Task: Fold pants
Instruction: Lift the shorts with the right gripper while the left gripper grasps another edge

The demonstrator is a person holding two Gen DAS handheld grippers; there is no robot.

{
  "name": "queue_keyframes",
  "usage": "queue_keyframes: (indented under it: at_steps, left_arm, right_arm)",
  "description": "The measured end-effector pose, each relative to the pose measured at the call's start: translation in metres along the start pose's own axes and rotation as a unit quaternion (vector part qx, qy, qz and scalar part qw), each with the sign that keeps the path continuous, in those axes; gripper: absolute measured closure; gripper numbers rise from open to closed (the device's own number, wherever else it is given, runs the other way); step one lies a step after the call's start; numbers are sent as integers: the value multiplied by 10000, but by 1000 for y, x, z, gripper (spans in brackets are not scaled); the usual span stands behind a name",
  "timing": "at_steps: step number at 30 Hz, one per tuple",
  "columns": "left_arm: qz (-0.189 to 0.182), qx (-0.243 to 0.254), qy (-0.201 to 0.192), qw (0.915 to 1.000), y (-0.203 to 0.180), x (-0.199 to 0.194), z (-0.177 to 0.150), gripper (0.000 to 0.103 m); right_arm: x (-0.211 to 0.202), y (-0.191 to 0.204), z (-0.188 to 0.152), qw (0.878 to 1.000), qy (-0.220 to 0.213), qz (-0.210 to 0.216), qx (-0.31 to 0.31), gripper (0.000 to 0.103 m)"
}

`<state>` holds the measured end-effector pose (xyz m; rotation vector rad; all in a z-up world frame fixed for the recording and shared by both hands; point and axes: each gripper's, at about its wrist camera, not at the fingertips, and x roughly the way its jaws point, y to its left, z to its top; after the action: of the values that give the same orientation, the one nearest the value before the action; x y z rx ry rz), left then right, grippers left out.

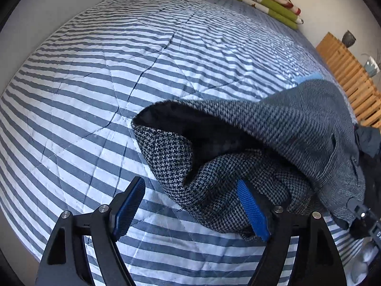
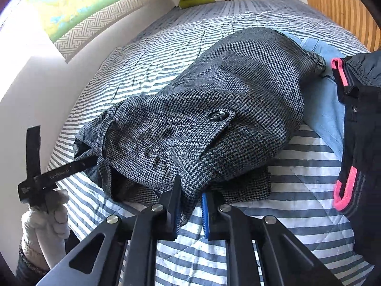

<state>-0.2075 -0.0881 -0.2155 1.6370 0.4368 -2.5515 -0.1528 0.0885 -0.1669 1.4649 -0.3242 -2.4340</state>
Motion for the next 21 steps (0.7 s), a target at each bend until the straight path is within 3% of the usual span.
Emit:
queue_keyframes:
  at_steps: [2,3,5,7,12,15,18,21]
  left_arm:
    - [-18,-31,-41,10000,0,0,1,27]
    - [-99,-27,-58,9999,-1,-2,2,42]
    - [-80,49,-116,9999,-4,-5,4,60]
    - [-48,154,-249,9996,-6,-16,5,69]
    - [-277,0,-495,9984,-3,-46,14,71]
    - [-114,202,-721,9971,-8,-63,16,71]
    - [219,474,-896,9946,-9,-63,11,70]
    - [69,526,-1163,9918,-2,-53,3,66]
  right_arm:
    - [1,5,-1,9999,-9,-124,-76,91]
    - [1,7,-1,9998,-20,-183,-113,91]
    - [-6,12,0,9992,-119,-313,-221,91]
    - [-18,17,4,9981,-305,-405,-350,91]
    - [-56,33,14,9935,-845,-455,-606,91]
    - [-74,39,23,9908,-1068,-465,-695,91]
    - [-72,32,26,9911,-1049,-540,-611,91]
    - [-61,23,25,9932,-912,-549,-472,91]
